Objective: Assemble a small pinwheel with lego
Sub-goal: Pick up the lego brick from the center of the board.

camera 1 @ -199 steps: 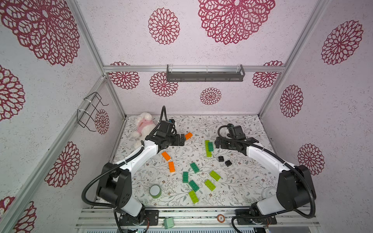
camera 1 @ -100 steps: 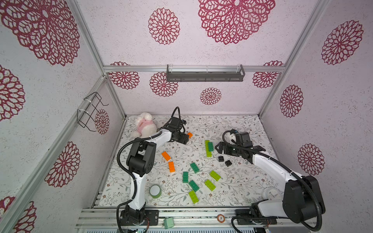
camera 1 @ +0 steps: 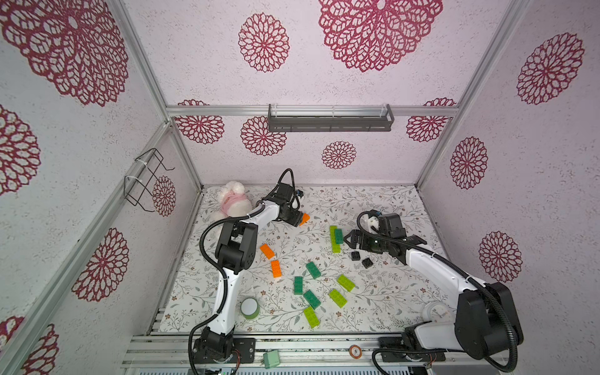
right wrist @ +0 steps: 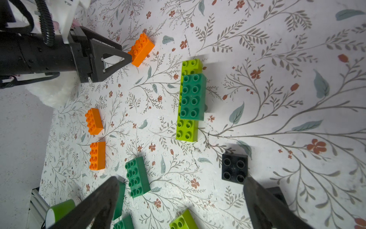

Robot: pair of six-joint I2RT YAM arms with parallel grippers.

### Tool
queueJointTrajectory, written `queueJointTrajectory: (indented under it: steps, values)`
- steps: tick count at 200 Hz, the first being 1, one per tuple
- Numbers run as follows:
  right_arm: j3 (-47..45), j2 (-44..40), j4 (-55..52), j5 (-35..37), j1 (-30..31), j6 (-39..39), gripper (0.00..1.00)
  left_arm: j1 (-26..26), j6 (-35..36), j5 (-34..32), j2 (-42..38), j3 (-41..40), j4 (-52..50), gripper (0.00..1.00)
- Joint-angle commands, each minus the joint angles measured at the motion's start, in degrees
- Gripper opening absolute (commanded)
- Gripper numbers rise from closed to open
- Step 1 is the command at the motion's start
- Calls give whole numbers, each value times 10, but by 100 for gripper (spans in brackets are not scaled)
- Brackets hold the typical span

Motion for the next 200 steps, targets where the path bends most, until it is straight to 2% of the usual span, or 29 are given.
queueJointTrajectory:
  steps: [1,32,63,75,99,117,172,200]
  values:
    - [0,-7,7,-10,-3,5,99,1,22,16,20,21,-19,57]
    - [1,-4,6,-8,-4,7,99,-1,14,13,24,24,-11,49]
    - [2,1,6,-3,-5,7,99,-5,11,11,27,24,-5,47]
    - [3,5,7,-5,-5,6,99,-9,18,10,29,23,-4,48]
    - [4,12,9,-10,-5,7,99,-16,36,-8,29,24,-3,59]
    - [2,11,12,-10,-5,7,99,-17,49,-7,35,34,-12,61]
    - [-2,12,10,-13,-6,5,99,-21,72,1,63,83,-55,55]
    - [-4,9,11,-8,-6,5,99,-28,67,-6,54,69,-55,51]
